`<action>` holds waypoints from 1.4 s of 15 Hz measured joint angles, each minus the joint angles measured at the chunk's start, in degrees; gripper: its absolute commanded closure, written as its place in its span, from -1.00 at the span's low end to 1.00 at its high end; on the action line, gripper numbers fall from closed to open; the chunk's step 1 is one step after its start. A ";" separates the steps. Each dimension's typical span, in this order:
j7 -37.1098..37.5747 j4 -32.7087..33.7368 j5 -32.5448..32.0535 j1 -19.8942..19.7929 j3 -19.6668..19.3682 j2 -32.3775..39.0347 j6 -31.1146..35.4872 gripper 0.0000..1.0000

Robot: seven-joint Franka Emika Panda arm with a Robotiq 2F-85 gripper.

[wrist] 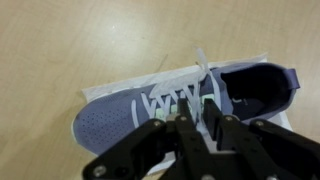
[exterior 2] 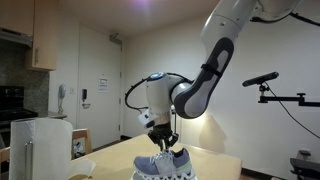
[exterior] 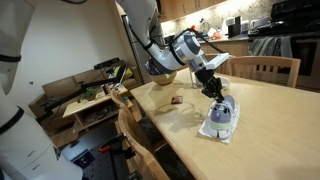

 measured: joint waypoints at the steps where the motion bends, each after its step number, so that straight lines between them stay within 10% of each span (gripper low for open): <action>1: 1.33 0.00 -1.39 0.17 0.02 -0.01 -0.52 -0.24; 6: 4.59 0.05 -6.33 -0.13 0.54 -0.03 -2.14 -1.00; 21: 8.07 1.76 -18.11 -6.43 3.23 0.48 2.32 -1.00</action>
